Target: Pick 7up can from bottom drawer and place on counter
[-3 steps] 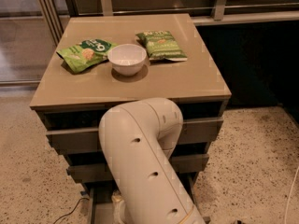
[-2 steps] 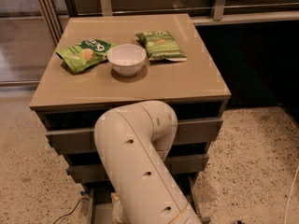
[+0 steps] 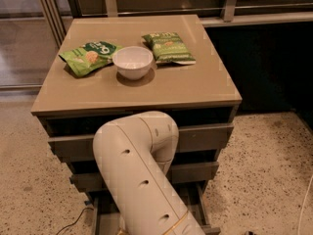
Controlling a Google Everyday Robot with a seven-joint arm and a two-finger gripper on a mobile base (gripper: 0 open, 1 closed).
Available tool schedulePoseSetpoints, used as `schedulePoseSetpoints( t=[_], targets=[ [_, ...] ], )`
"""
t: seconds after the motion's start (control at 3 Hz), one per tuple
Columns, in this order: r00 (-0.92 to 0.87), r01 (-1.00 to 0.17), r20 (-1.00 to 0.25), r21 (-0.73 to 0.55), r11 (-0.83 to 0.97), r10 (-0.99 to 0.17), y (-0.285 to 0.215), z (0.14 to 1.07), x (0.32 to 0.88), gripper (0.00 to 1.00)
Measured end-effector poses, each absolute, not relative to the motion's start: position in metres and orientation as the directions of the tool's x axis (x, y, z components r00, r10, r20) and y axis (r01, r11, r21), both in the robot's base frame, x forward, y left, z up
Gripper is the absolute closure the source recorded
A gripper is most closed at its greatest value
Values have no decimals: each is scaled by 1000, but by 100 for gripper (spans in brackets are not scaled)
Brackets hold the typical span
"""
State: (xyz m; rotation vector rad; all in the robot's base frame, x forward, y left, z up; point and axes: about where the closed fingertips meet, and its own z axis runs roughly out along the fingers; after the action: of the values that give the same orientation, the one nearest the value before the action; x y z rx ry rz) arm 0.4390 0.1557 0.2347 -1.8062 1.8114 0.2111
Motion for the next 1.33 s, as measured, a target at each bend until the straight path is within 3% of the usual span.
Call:
schedulePoseSetpoints(
  t=[0.33,0.67,1.0,1.33],
  targets=[
    [36,-945,-468,-304,122,-883,147,228,450,24],
    [4,-934,-456,-319,159,-890,137,225,457,35],
    [-19,-934,-440,-314,174,-898,133,214,462,38],
    [-29,-940,-439,-294,174,-898,137,204,466,34]
  ],
)
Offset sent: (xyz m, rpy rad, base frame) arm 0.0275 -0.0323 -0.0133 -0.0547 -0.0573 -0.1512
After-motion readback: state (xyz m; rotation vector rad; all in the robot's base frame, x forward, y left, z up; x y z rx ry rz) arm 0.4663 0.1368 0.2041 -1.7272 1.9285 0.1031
